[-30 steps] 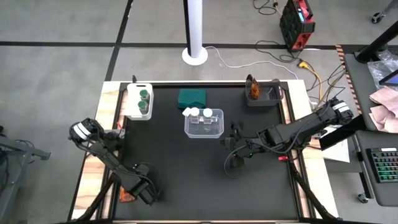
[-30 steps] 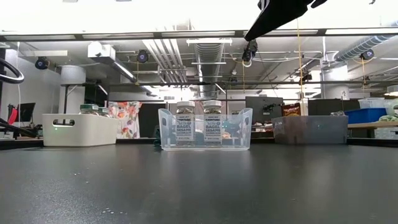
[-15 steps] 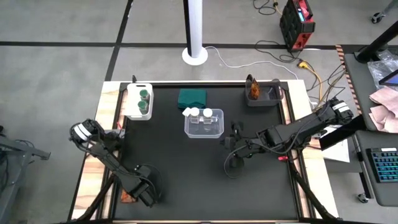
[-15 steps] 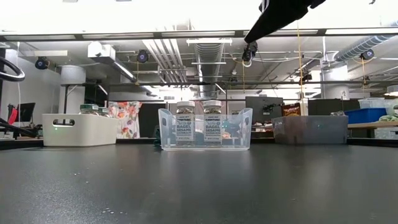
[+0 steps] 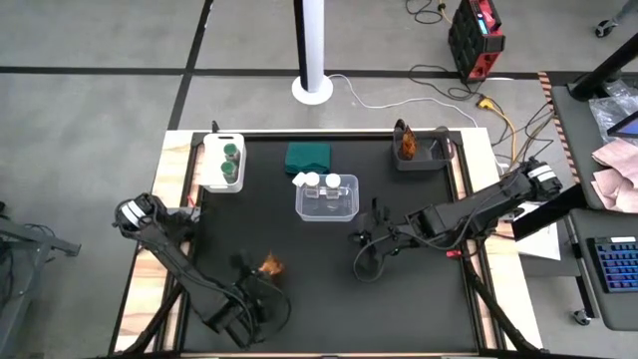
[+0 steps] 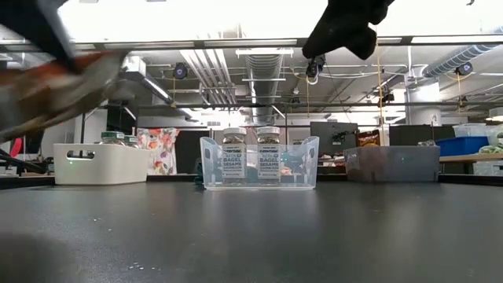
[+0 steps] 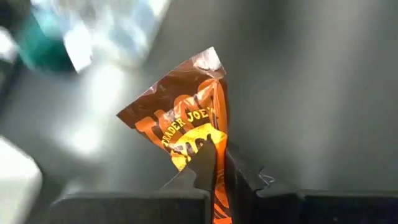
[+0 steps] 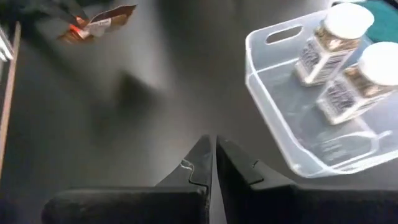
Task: Sort spices by type
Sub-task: Put the spice pack into the black bin
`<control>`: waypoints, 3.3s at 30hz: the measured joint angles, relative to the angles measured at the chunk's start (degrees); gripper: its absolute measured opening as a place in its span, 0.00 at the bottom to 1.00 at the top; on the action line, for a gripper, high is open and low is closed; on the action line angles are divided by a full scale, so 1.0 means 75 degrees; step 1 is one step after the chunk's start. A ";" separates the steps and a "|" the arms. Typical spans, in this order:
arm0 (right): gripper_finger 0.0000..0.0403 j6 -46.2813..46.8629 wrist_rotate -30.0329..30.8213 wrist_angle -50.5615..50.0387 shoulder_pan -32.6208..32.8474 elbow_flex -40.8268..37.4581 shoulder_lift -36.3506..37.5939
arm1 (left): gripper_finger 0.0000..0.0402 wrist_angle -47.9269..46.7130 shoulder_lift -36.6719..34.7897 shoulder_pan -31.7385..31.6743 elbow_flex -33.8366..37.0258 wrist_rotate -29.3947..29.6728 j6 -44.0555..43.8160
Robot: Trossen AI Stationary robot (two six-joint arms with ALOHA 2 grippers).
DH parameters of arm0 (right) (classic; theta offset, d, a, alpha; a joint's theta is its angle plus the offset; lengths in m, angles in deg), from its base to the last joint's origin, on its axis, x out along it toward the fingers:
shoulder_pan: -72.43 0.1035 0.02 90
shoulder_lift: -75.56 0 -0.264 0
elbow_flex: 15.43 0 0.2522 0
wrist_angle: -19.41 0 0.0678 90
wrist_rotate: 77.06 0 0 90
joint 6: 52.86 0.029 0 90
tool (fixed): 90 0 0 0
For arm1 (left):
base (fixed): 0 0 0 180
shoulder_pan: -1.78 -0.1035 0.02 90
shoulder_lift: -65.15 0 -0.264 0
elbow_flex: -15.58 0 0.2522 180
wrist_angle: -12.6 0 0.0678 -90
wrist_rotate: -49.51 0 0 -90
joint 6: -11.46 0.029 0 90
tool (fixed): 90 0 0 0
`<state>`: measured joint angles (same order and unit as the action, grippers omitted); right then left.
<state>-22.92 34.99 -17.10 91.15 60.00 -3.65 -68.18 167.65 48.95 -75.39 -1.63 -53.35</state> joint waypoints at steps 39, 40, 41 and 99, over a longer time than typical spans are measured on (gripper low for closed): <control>0.61 0.0361 -0.2464 0.1195 -0.1931 0.0897 -0.0450 | 0.00 0.1900 0.0523 -0.2117 -0.1074 0.3389 0.7029; 0.61 0.0361 -0.2606 0.1191 -0.1959 0.0918 -0.0450 | 0.00 0.1849 0.0586 -0.2154 -0.1119 0.3375 0.7075; 0.62 0.0358 -0.2726 0.1191 -0.1967 0.0938 -0.0450 | 0.00 0.1841 0.0637 -0.2197 -0.1138 0.3358 0.7103; 0.02 -0.2655 -0.1711 -0.1008 -0.1723 0.1516 -0.0397 | 0.45 0.0797 0.0826 -0.2543 -0.1913 0.3090 0.5862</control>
<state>-42.84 22.16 -24.67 78.23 71.37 -6.63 -62.20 173.85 29.87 -89.74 21.55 -9.38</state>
